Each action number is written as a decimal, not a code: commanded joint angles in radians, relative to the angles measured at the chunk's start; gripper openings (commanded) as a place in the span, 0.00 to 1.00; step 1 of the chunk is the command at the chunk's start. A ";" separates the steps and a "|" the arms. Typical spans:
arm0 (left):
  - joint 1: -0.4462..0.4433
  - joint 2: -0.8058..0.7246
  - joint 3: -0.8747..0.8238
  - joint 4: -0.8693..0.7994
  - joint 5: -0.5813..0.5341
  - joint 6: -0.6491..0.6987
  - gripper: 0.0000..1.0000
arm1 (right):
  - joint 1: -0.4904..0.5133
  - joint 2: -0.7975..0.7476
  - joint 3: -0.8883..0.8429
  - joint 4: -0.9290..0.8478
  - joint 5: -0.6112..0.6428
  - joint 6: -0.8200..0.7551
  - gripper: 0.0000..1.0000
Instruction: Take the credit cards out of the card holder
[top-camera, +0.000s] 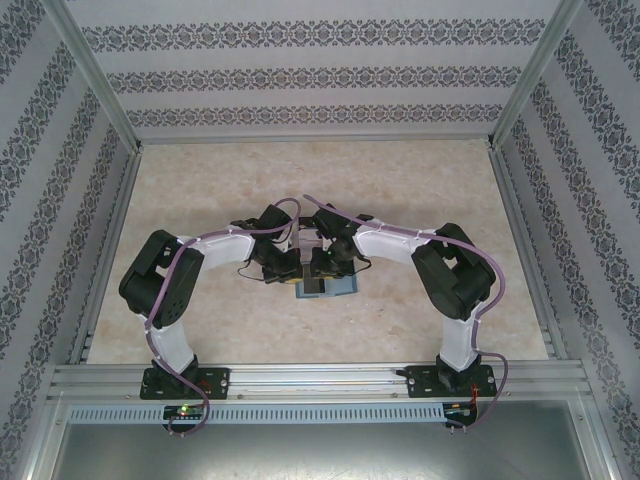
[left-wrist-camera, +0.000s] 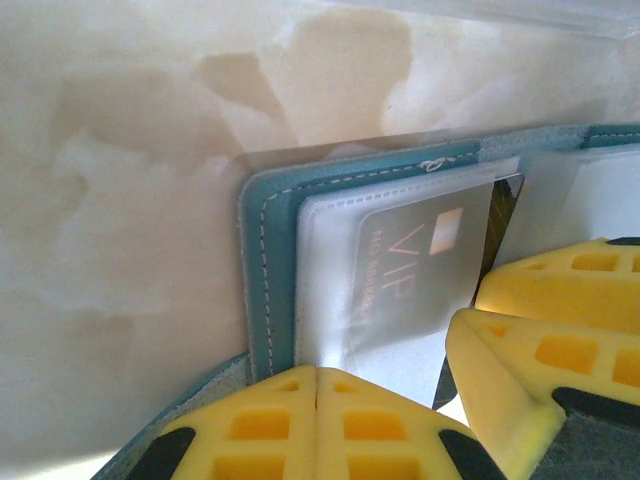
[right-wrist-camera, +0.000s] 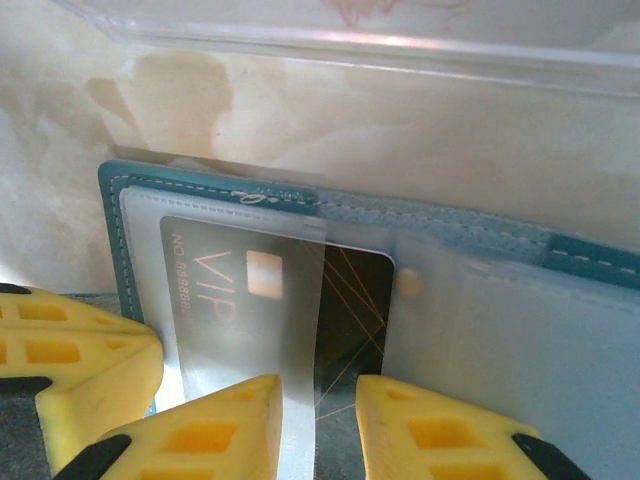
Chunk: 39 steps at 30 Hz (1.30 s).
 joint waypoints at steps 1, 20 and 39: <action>-0.014 0.032 0.013 -0.026 -0.021 0.013 0.00 | 0.005 -0.011 0.004 -0.093 0.082 -0.021 0.29; -0.015 0.067 0.049 -0.143 -0.101 0.060 0.00 | -0.003 -0.041 -0.019 -0.076 0.042 -0.009 0.38; -0.032 0.117 0.098 -0.300 -0.247 0.121 0.00 | -0.047 -0.041 -0.147 0.138 -0.106 0.043 0.30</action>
